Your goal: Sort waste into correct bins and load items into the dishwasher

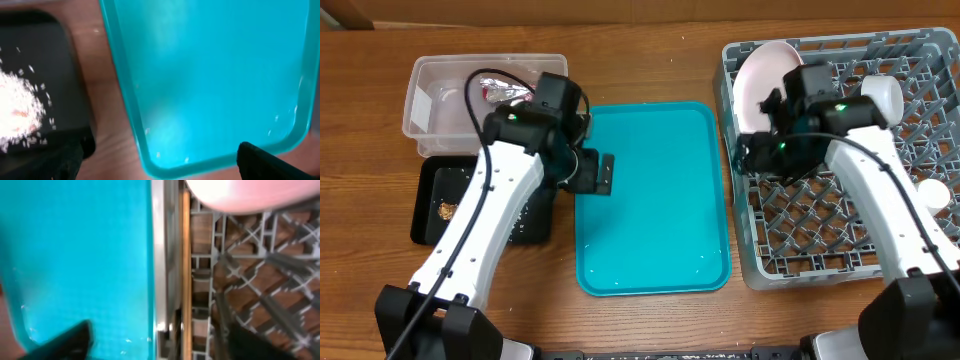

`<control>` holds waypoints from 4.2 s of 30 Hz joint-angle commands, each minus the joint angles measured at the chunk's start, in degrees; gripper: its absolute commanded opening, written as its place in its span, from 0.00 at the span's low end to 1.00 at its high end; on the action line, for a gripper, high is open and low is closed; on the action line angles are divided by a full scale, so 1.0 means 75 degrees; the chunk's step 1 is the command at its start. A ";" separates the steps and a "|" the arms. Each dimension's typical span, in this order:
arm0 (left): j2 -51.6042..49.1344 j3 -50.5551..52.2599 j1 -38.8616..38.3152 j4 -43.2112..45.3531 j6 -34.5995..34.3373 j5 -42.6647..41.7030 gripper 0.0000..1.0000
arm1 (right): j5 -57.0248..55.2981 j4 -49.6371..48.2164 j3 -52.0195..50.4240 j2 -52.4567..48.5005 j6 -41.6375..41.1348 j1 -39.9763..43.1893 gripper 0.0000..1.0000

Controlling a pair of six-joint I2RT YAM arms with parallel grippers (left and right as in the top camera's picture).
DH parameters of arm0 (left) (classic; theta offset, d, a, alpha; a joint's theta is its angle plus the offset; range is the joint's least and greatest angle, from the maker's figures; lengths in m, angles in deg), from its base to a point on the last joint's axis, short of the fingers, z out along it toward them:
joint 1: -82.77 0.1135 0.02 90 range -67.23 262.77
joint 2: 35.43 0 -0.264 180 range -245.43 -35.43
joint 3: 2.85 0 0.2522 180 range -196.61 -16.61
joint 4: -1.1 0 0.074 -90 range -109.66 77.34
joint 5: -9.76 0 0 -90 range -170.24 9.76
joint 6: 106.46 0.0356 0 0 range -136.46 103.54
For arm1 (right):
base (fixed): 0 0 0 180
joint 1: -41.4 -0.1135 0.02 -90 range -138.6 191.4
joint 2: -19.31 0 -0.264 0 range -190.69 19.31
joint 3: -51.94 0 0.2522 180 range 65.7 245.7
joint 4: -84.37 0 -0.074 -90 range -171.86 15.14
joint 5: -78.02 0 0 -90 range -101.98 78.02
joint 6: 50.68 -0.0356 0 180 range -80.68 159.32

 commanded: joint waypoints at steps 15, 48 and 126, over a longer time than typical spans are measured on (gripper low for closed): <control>0.1102 0.0289 0.0647 -0.1789 0.0580 -0.0236 1.00 | 0.0224 0.1582 0.0178 0.1087 0.0195 0.0711 1.00; 0.8087 0.3072 0.0653 -0.0137 0.0452 0.0364 1.00 | -0.0970 -0.0959 -0.1929 0.7137 0.0198 0.0717 1.00; 0.8087 0.3072 0.0653 -0.0137 0.0452 0.0364 0.99 | -0.1568 -0.8501 -1.0824 1.2485 0.0195 0.0530 1.00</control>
